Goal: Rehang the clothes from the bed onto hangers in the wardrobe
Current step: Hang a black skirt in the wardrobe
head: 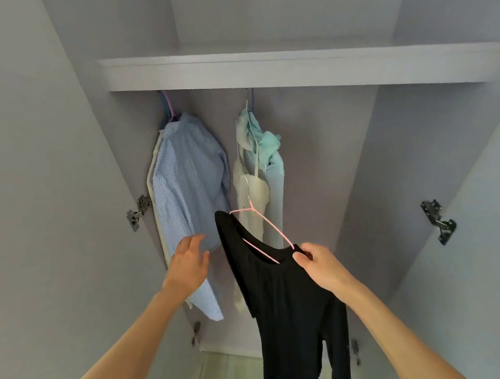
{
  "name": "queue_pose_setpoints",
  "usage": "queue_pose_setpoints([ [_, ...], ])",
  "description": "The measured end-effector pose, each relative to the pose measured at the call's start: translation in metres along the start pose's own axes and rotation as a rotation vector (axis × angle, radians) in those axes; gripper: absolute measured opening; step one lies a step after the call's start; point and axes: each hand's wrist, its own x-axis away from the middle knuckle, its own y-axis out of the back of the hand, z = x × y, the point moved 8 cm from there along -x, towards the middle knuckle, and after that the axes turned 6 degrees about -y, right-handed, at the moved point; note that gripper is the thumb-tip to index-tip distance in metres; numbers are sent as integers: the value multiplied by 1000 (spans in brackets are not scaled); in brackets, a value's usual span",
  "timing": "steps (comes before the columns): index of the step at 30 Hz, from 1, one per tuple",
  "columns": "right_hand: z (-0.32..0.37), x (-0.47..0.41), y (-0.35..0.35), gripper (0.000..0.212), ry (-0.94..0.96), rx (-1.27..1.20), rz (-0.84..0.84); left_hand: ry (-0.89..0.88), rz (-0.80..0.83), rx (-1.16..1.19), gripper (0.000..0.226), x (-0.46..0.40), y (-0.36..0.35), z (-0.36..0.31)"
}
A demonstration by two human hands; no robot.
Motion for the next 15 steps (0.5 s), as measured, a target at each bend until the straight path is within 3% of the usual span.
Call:
queue_pose_setpoints([
  [5,49,-61,-18,17,85,-159,18,73,-99,-30,42,-45,28,29],
  [15,172,-161,-20,10,338,-301,-113,171,-235,-67,44,-106,62,64],
])
